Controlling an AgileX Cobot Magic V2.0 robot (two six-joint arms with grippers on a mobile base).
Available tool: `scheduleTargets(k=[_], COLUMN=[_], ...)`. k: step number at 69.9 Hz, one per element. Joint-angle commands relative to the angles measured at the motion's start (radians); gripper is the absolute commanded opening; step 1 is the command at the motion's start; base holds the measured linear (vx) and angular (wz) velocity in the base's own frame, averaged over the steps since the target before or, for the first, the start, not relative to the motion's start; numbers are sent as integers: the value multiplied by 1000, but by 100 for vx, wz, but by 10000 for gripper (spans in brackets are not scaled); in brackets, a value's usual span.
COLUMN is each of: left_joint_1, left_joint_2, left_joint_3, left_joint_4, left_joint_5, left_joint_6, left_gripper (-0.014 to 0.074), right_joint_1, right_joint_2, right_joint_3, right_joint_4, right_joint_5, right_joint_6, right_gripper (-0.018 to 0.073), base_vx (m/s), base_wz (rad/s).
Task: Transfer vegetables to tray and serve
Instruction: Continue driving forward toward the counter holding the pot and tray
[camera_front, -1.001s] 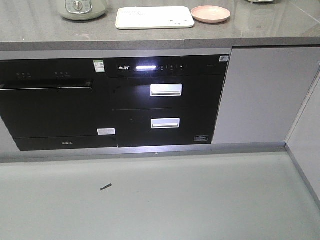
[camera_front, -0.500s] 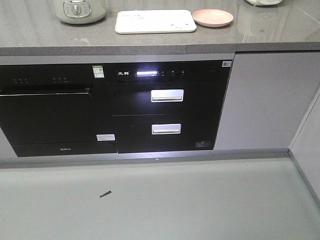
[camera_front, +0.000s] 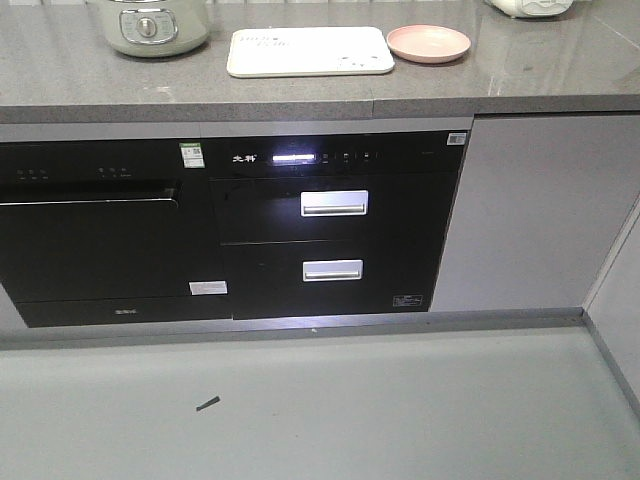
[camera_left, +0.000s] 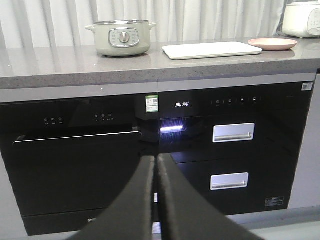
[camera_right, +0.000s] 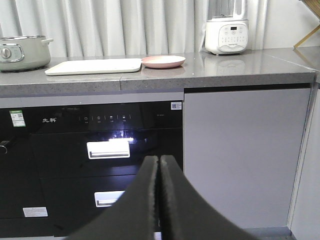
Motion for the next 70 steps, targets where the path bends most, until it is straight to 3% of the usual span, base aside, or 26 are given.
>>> scheduleTargets(k=[1,70], left_joint_1=[1,1], left_joint_2=[-14,-14], left_joint_3=[28,28], left_joint_4=[-4,-4], left_joint_5=[-81,-81], left_joint_6=[-7,-7], left_gripper=[-6,-6], right_joint_1=[-5,-5], right_joint_2=[-7,-7], right_joint_3=[15,15], right_joint_4=[-4,-4], right_joint_5=[-77,-77], right_joint_6=[0,0], right_gripper=[-3,-3], base_vx=[9,8], base_wz=[0,-1])
